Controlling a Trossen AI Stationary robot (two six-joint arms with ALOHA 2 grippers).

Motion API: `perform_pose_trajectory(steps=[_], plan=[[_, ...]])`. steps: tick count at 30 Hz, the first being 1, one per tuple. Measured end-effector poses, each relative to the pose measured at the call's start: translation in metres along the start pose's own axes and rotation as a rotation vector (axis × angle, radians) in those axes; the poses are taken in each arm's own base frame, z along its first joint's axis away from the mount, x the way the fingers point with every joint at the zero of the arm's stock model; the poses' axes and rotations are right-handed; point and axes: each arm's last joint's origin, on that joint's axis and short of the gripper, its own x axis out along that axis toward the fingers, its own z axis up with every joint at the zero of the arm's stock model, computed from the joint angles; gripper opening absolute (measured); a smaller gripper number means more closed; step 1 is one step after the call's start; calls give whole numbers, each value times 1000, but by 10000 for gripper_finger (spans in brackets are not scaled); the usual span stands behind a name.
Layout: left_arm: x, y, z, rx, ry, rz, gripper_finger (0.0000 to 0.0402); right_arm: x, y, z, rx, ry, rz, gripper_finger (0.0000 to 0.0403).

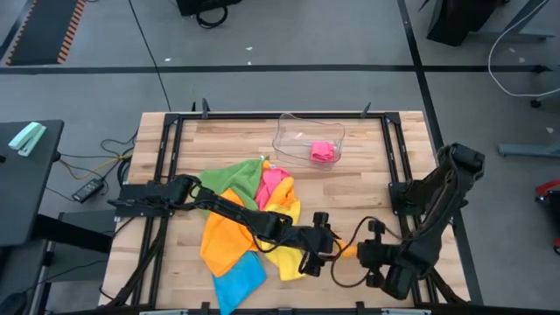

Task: Fold microfiber towels
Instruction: Fold the right orange microfiber cloth

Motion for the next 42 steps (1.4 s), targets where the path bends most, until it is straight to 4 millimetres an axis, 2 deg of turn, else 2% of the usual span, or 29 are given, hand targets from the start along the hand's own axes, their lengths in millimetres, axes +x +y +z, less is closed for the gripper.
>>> perform_pose_trajectory(steps=[5,9,16,22,32,42], plan=[[-4,0,11,-9,-70,-41,253,-16,-9,4,27,8,67,28],[-7,8,20,-82,-141,-34,247,-23,-13,4,44,2,85,27],[-5,22,25,-175,-195,-121,289,-23,-14,6,49,-24,72,27],[-5,20,25,-140,-199,-109,314,-22,-15,10,74,-87,43,27],[-1,19,21,-139,-202,-61,269,-22,-11,13,116,-141,65,30],[-1,19,19,-137,-182,-64,197,-23,-12,15,132,-207,40,34]])
